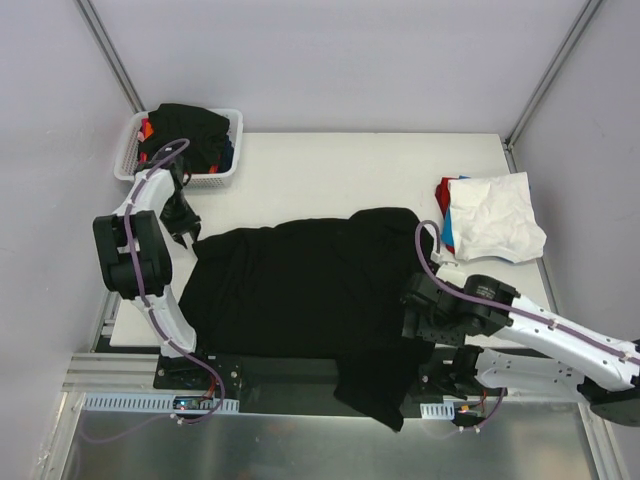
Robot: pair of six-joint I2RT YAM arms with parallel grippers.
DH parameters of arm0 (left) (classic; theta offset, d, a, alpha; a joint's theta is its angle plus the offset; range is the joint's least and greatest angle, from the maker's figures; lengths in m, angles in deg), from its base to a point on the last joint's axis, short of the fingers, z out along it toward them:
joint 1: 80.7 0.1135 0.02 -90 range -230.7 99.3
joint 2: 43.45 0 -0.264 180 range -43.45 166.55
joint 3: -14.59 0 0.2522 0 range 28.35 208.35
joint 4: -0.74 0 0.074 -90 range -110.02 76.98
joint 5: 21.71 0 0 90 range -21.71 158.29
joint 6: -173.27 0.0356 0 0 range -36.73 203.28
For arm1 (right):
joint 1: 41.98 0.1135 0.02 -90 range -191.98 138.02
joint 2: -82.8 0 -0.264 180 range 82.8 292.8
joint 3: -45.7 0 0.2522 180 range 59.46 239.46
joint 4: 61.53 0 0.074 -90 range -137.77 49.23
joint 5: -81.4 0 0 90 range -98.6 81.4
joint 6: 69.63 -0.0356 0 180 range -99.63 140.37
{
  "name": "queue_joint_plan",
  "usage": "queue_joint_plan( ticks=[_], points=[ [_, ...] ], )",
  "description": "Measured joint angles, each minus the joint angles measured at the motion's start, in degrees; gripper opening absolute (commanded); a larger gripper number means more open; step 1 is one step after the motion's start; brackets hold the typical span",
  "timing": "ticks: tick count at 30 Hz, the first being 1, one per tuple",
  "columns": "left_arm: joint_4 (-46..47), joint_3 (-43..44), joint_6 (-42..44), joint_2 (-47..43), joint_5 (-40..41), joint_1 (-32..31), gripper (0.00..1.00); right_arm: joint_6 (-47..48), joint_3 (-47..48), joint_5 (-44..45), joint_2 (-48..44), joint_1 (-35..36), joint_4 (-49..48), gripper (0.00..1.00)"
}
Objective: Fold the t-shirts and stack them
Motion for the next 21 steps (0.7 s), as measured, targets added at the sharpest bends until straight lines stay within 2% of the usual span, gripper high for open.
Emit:
queue_joint_plan(
  ticks=[1,6,10,12,21],
  points=[
    [0.5,-0.4,0.0,-0.3,-0.8,1.3,0.41,1.5,0.1,0.0,0.4,-1.4,0.0,0.74],
    [2.7,-2.9,0.5,-3.4,-4.9,3.1,0.55,13.1,0.8,-0.7,4.9,-11.2,0.2,0.74],
    [3.9,-3.8,0.8,-4.3,-7.3,2.4,0.55,21.7,2.1,-1.7,10.0,-15.4,0.1,0.74],
    [4.6,-4.3,0.9,-4.3,-8.6,2.3,0.50,24.7,2.5,-2.1,11.7,-16.7,0.1,0.74],
    [6.6,-4.9,1.9,-4.1,-11.6,2.4,0.48,30.0,2.4,-3.1,10.9,-20.0,0.1,0.74]
  ],
)
